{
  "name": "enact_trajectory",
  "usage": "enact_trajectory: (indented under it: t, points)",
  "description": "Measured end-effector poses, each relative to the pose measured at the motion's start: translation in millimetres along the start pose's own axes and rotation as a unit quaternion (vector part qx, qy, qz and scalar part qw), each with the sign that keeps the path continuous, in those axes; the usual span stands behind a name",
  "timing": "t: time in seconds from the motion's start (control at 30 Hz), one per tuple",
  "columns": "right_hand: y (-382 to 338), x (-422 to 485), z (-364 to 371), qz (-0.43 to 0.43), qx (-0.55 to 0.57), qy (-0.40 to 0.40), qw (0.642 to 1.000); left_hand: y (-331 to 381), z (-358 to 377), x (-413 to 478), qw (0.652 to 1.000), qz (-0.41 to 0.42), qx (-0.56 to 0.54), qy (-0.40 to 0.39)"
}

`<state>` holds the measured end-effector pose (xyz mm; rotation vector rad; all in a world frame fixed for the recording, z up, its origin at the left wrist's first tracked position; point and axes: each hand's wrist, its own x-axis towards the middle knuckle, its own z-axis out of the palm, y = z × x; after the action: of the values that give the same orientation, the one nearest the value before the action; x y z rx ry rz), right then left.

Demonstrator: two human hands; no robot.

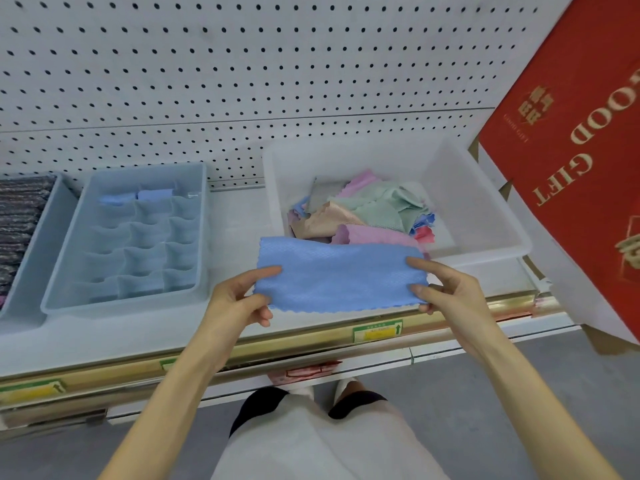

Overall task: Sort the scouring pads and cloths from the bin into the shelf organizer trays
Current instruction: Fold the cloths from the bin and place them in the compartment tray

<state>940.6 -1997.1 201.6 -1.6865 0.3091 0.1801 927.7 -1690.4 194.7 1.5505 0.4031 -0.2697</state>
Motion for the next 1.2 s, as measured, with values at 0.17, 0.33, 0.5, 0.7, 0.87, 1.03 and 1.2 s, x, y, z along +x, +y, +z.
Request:
enact_trajectory:
  t: [0.17, 0.33, 0.5, 0.7, 0.87, 1.03, 1.2]
  points:
    - [2, -1, 1, -0.042, -0.03, -0.006, 0.999, 2, 4, 1, 0.998, 0.023, 0.007, 0.052]
    - [1, 3, -3, -0.063, -0.026, -0.014, 0.998, 3, -8, 1, 0.997, 0.053, 0.063, 0.005]
    - [1, 12, -16, -0.086, -0.068, -0.052, 0.993, 5, -29, 5, 0.984, 0.081, 0.144, -0.065]
    - [-3, 16, -28, -0.097, -0.167, -0.121, 0.974, -4, -36, 15, 0.954, 0.177, 0.238, -0.033]
    - [2, 15, -23, -0.121, -0.188, -0.081, 0.971, -11, -34, 19, 0.952, 0.209, 0.224, -0.012]
    - [3, 17, -15, -0.153, -0.18, -0.026, 0.971, -9, -32, 20, 0.951, 0.214, 0.224, 0.009]
    - [0, 19, -12, -0.154, -0.145, -0.023, 0.977, -1, -29, 18, 0.959, 0.192, 0.207, 0.006]
